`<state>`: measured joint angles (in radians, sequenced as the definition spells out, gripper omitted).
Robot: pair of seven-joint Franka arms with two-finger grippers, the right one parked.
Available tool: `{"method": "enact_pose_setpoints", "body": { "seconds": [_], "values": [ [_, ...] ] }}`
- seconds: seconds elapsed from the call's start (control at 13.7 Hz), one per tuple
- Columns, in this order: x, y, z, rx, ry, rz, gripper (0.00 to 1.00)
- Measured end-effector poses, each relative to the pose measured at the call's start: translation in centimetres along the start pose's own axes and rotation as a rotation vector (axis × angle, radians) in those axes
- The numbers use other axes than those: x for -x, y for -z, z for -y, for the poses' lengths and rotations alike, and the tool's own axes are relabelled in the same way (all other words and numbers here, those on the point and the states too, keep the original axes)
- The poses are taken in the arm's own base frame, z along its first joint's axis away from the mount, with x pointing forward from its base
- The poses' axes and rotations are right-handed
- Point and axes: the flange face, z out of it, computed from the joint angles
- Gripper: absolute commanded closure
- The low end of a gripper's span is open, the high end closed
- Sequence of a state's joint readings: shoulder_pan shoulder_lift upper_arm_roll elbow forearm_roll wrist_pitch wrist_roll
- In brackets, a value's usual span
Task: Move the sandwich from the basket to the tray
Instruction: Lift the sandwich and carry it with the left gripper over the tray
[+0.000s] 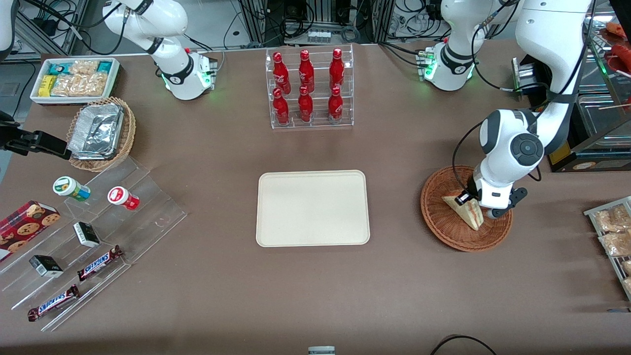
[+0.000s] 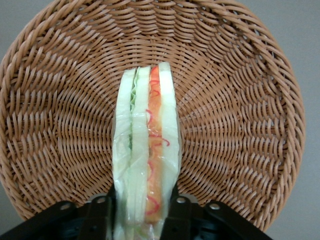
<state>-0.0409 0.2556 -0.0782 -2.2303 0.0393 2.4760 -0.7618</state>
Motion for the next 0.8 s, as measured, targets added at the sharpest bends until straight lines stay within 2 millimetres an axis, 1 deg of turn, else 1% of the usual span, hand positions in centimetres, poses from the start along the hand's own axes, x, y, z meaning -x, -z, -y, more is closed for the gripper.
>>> {"method": "enact_pose_setpoints", "body": {
  "seconds": [0.15,0.29,0.36,0.44,0.58,0.66,0.8],
  "values": [
    [0.0,0.7,0.0,-0.013,-0.012,-0.003,1.00],
    [-0.1,2.5,-0.4,-0.047,-0.046,-0.007,1.00],
    [0.2,3.6,-1.2,-0.065,-0.080,-0.010,1.00],
    [0.8,5.0,-2.5,-0.077,-0.123,-0.013,1.00],
    [3.3,7.4,-6.2,-0.085,-0.209,-0.018,1.00],
    [5.0,8.3,-8.3,-0.081,-0.254,-0.025,1.00],
    [8.9,9.0,-11.9,-0.069,-0.346,-0.040,1.00]
  ]
}}
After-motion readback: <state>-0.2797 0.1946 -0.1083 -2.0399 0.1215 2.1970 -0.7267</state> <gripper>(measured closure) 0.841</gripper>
